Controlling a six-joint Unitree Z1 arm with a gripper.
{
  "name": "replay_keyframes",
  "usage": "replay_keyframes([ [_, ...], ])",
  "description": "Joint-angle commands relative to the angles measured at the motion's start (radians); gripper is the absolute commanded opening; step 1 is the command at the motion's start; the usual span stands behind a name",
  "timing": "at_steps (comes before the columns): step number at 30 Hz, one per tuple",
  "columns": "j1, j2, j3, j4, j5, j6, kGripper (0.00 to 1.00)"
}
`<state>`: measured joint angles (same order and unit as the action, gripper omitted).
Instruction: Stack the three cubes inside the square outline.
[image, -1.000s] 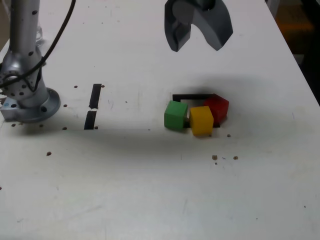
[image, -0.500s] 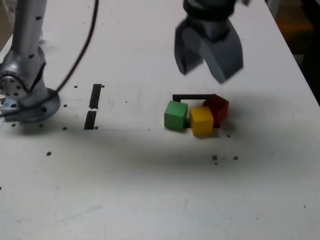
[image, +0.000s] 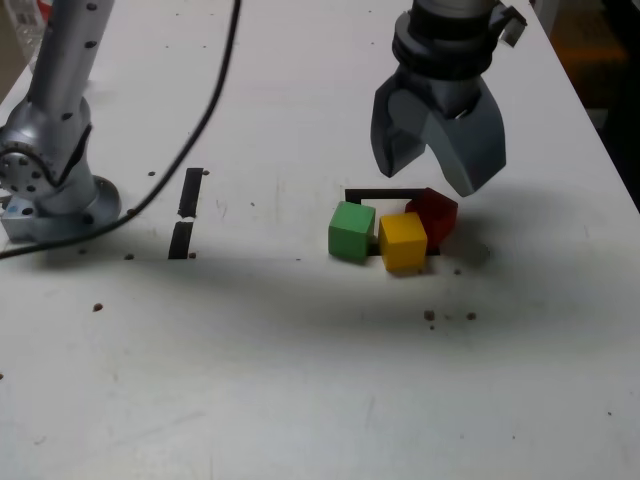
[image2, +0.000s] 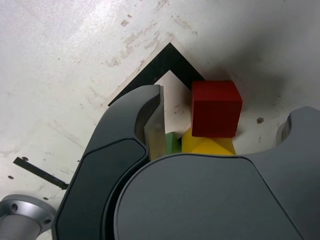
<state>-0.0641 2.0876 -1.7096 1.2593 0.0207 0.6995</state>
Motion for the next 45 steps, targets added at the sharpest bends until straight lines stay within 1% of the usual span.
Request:
replay_keyframes([
  [1, 0.0, 0.009, 0.002, -0.006, 0.002, -0.005, 0.88],
  [23, -0.019, 0.089, -0.005, -0.044, 0.002, -0.035, 0.87],
  [26, -0.019, 0.102, -0.005, -0.053, 0.003, -0.037, 0.86],
  [29, -0.019, 0.11, -0.003, -0.057, 0.007, -0.04, 0.8],
  [32, -0.019, 0.112, -0.001, -0.061, 0.016, -0.046, 0.7],
  [33, -0.019, 0.112, 0.0, -0.065, 0.02, -0.05, 0.63],
  [35, -0.019, 0.112, 0.002, -0.074, 0.023, -0.053, 0.55],
  [38, -0.019, 0.111, 0.006, -0.093, 0.022, -0.055, 0.41],
  [39, -0.019, 0.11, 0.007, -0.102, 0.018, -0.054, 0.33],
  [40, -0.019, 0.109, 0.009, -0.107, 0.014, -0.054, 0.28],
  [42, -0.019, 0.108, 0.012, -0.112, 0.009, -0.054, 0.22],
  [45, -0.019, 0.105, 0.02, -0.117, 0.003, -0.054, 0.17],
])
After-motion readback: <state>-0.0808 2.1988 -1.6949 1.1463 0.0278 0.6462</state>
